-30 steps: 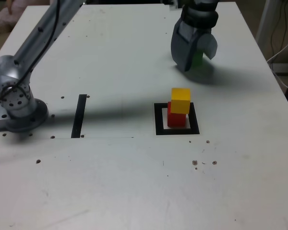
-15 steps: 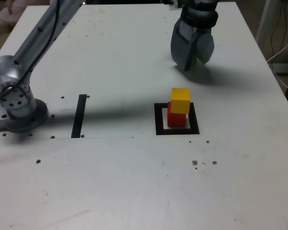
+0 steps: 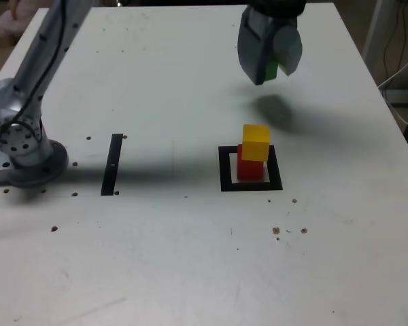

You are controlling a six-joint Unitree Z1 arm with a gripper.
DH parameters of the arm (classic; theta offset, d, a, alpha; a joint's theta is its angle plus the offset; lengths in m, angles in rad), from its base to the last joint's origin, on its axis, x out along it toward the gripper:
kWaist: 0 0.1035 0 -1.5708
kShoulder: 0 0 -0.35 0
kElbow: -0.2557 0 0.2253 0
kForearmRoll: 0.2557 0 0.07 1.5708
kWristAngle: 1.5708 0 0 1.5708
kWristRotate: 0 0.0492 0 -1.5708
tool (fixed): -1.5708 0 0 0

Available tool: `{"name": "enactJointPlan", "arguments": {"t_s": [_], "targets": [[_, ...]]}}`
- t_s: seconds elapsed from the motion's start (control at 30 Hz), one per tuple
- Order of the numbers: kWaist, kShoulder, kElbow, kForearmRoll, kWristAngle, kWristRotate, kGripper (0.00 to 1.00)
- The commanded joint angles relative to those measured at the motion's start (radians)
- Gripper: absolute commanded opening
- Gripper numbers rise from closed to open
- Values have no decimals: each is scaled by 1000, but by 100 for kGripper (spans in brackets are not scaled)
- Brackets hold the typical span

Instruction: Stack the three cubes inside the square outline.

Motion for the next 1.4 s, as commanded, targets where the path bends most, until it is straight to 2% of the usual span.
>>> {"name": "enactJointPlan", "arguments": {"t_s": [0.0, 0.2, 0.33, 0.83, 1.3, 1.37], "targets": [[-19, -35, 18, 13, -9, 18, 28], [-104, -119, 73, 49, -47, 72, 28], [-170, -158, 104, 69, -60, 77, 28], [-381, -184, 119, 102, -68, 79, 29], [-416, -177, 154, 88, -80, 71, 29], [-416, -173, 155, 82, -82, 72, 32]]}}
